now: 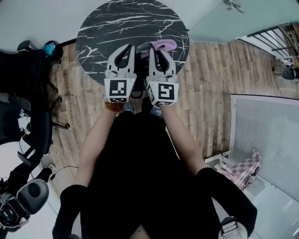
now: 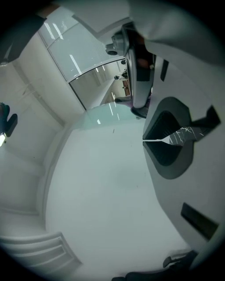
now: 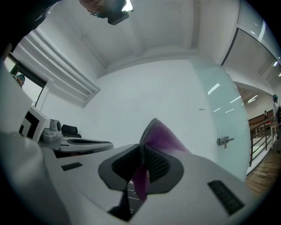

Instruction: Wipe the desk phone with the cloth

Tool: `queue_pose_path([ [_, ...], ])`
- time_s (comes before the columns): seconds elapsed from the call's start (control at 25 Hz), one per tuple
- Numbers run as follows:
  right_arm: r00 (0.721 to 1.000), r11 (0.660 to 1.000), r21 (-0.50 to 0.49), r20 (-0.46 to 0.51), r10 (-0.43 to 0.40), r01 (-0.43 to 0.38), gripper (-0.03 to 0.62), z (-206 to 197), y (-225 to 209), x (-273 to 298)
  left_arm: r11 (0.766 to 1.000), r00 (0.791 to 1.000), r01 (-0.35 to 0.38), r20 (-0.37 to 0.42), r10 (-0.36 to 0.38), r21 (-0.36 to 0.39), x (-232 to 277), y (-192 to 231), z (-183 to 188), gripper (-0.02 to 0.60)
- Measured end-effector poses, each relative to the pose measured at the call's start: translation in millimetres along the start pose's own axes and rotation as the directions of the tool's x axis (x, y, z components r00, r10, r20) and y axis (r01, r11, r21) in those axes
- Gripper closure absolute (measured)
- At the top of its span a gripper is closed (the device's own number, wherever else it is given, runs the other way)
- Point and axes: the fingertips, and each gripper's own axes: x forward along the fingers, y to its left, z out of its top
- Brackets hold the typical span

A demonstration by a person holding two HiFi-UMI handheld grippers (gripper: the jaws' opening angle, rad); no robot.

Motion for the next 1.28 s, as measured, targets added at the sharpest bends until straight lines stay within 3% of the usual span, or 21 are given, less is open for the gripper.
queue_pose_path([
  [0.36, 0.999, 0.999, -0.039, 0.037, -0.012, 0.013, 0.543, 22, -4, -6, 0.998, 0.997, -0.046, 0.063, 0.043, 0.042, -7, 5, 27, 0.56],
  [1.28, 1.0, 0.999, -0.033, -0.015, -0.022, 0.022, 0.545, 8, -7, -10, 0.998, 0.999, -0.05, 0.022, 0.049, 0.034, -9, 9, 9, 0.56],
])
